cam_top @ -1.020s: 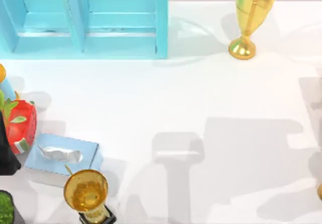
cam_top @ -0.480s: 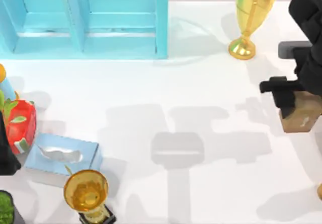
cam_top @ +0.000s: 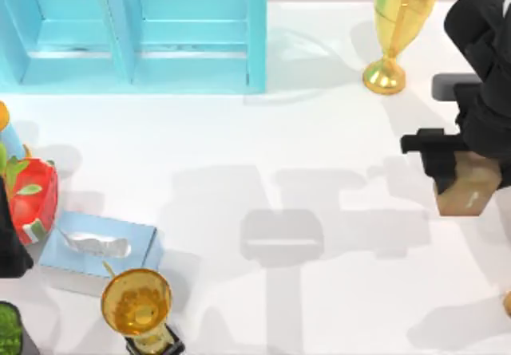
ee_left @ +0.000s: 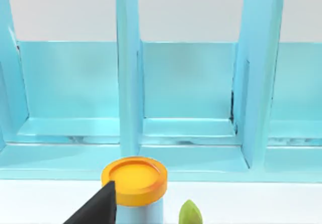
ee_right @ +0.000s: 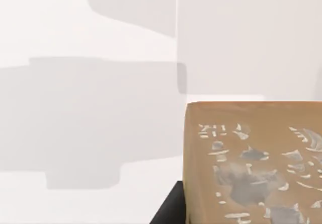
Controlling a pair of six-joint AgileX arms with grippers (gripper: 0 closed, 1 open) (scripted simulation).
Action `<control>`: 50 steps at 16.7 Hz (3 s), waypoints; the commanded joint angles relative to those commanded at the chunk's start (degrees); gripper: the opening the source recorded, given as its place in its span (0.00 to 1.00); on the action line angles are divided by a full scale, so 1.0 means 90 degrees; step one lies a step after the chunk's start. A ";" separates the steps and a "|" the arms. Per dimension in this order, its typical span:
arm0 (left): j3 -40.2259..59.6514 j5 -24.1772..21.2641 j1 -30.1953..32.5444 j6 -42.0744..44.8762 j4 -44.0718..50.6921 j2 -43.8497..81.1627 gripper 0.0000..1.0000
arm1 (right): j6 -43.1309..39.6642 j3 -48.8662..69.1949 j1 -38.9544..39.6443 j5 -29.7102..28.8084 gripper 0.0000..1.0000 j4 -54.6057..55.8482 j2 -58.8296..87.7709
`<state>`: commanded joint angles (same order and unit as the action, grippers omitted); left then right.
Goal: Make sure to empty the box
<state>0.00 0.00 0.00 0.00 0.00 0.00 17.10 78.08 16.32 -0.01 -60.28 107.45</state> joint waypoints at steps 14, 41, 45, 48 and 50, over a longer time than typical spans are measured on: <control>0.0000 0.0000 0.0000 0.0000 0.0000 0.0000 1.00 | 0.0014 -0.0694 0.0035 -0.0010 0.15 0.1082 0.0414; 0.0000 0.0000 0.0000 0.0000 0.0000 0.0000 1.00 | 0.0008 0.0043 0.0025 -0.0009 1.00 0.0060 0.0151; 0.0000 0.0000 0.0000 0.0000 0.0000 0.0000 1.00 | -0.0005 0.0578 0.0015 -0.0008 1.00 -0.0741 -0.0102; 0.0000 0.0000 0.0000 0.0000 0.0000 0.0000 1.00 | -0.0010 0.0658 0.0012 -0.0007 1.00 -0.0834 -0.0154; 0.0000 0.0000 0.0000 0.0000 0.0000 0.0000 1.00 | -0.0009 0.0642 0.0022 -0.0007 1.00 -0.0817 -0.0129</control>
<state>0.00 0.00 0.00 0.00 0.00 0.00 17.03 83.85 16.52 -0.07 -67.63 106.29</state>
